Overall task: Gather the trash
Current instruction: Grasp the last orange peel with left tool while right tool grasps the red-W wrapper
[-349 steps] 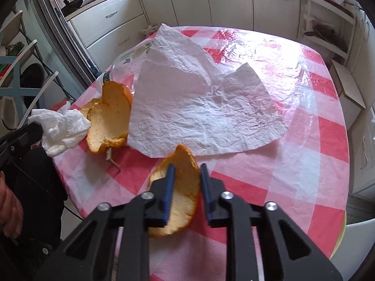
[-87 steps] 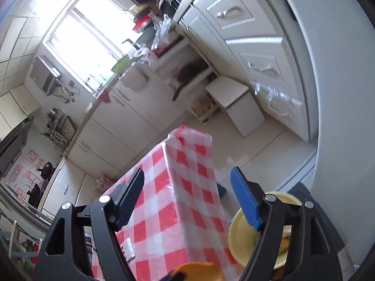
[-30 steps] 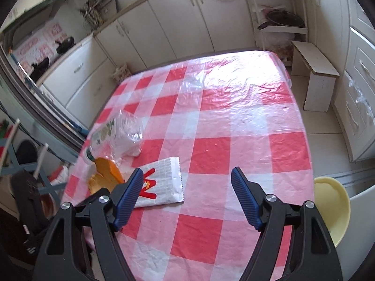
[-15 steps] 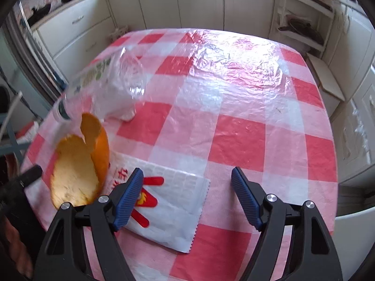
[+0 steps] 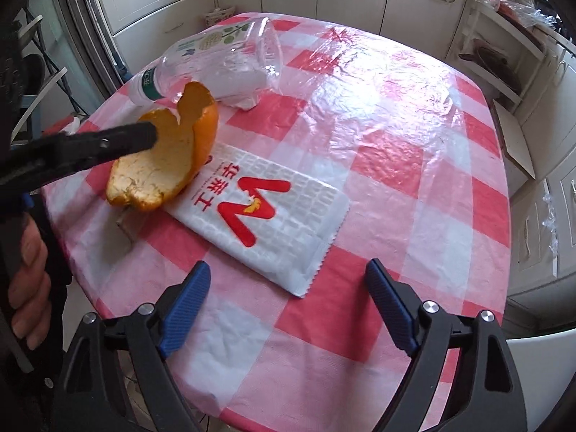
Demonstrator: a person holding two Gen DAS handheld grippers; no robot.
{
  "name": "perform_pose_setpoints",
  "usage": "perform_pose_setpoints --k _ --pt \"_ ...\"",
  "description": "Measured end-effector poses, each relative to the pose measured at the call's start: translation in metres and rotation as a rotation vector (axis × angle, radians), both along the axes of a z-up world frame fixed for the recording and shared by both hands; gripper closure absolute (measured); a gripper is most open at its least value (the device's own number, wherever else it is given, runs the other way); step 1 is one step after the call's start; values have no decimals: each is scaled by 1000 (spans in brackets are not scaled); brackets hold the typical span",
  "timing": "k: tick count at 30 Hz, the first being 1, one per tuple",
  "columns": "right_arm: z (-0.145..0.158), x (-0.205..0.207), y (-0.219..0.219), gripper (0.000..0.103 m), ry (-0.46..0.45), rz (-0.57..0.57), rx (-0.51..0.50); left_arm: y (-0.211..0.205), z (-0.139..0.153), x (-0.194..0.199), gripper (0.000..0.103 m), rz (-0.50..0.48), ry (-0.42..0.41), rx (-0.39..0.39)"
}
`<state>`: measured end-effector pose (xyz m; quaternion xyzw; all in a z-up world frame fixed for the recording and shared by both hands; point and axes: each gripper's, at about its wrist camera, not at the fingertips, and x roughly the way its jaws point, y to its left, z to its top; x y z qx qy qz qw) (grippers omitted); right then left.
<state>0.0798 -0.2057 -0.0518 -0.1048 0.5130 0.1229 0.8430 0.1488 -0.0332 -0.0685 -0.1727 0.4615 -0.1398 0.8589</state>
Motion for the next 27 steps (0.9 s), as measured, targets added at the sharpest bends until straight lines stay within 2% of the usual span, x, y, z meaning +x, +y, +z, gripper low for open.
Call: perform_pose_setpoints --k 1,4,6,8,10,11,14,16,17,20,21,22,23,24,25,27 --pt "3 1 1 19 -20 7 -9 0 0 0 98 -10 -4 0" --pt "12 11 10 16 -78 67 -20 6 9 -7 98 -23 -28 37" --pt "12 22 21 14 -75 119 -11 17 15 -11 98 -30 -37 77" --pt "11 32 31 14 -36 166 74 31 17 -15 98 -35 -30 100" --pt "11 36 37 14 -4 203 173 47 15 -17 98 -43 -11 84" --pt "11 36 43 14 8 228 192 55 13 -18 98 -43 -4 69" --pt "4 22 75 14 6 343 112 72 8 -19 98 -43 10 16" --pt "-8 17 87 13 25 376 75 75 7 -19 98 -39 9 11" --pt "-10 13 90 13 -4 385 77 76 7 -19 98 -46 3 4" --pt "-11 17 87 16 -9 350 89 77 10 -21 98 -40 -15 -1" --pt "-9 17 86 24 -15 336 88 79 11 -21 98 -31 -20 -8" --pt "-7 19 81 38 -22 311 88 81 11 -22 98 -20 -22 -17" --pt "-5 20 76 47 -25 290 87 84 12 -22 98 -12 -23 -24" --pt "-3 22 66 68 -28 251 84 86 12 -23 98 -7 -24 -28" --pt "-1 26 56 82 -24 225 87 88 11 -24 98 -3 -25 -30" --pt "1 26 37 87 -20 167 88 89 9 -24 98 -6 -19 -29"
